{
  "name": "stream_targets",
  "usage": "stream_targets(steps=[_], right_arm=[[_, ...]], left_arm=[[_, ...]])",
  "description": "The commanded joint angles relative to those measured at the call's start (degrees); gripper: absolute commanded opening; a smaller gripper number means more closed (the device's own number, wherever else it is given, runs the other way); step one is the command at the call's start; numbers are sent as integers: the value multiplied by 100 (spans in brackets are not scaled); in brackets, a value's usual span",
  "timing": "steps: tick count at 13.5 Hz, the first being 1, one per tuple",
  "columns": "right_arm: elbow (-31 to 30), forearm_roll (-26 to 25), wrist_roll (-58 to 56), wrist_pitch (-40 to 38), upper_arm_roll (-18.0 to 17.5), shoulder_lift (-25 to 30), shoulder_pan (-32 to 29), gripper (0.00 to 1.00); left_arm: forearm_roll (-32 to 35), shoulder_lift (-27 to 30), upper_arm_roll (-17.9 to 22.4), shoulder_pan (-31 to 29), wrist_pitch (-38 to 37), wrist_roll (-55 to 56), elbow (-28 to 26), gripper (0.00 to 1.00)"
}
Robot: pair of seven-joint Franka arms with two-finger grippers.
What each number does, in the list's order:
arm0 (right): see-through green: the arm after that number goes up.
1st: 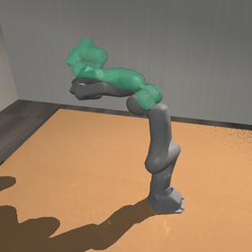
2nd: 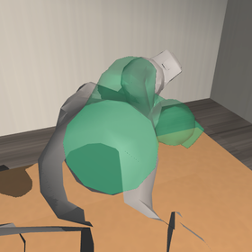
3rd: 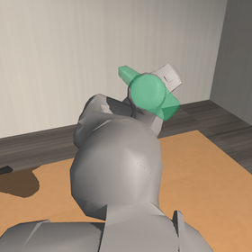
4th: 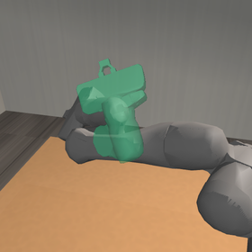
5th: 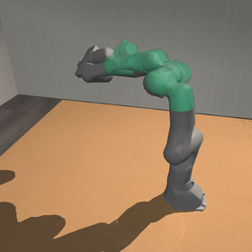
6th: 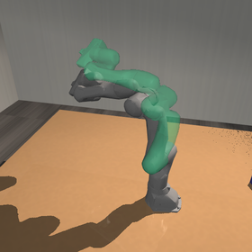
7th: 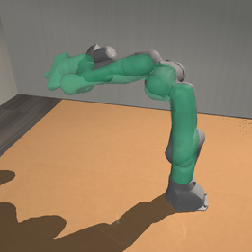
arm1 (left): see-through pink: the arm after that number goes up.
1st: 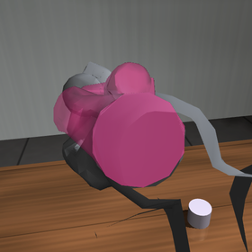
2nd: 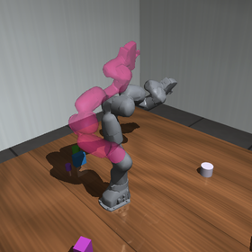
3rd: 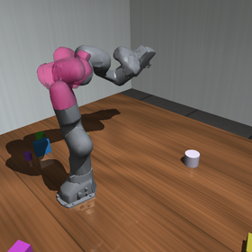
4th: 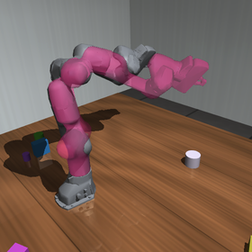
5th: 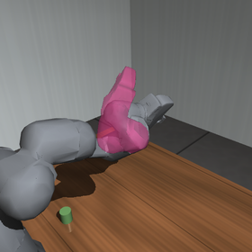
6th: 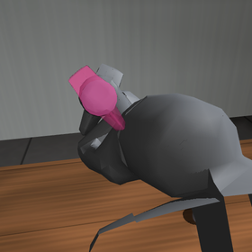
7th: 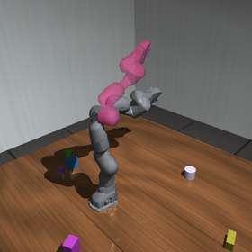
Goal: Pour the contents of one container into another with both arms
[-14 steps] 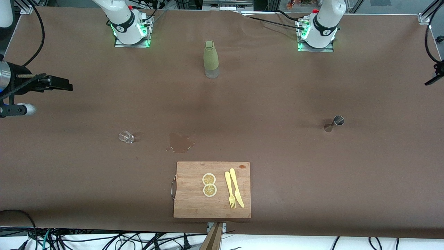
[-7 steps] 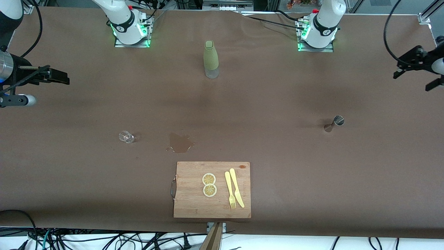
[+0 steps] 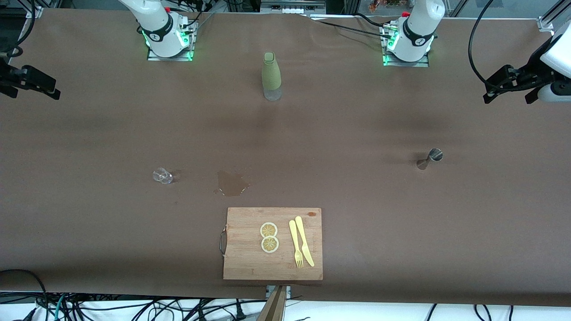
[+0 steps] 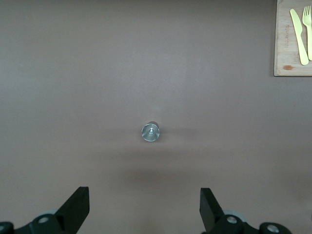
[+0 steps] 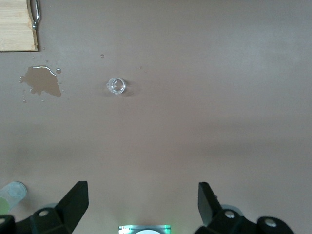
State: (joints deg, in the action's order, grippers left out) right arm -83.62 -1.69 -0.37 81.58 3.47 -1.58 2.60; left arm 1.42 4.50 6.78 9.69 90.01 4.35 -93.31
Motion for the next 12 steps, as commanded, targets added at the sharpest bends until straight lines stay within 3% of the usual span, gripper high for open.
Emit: stream_targets(steps=[1,7,12], right_arm=[[-234,-15,177,113,-118,114,83,100],[-67,-15,310,104,-119,-114,66,100],[-58,-50,310,139,-119,-123,57,100]], left_arm=[[113,50,-1,24,-1,180,-30,100],[-114,24,-10,-230,-27,145,-3,100],[-230,-81,-256,-547,-186,136,207,100]])
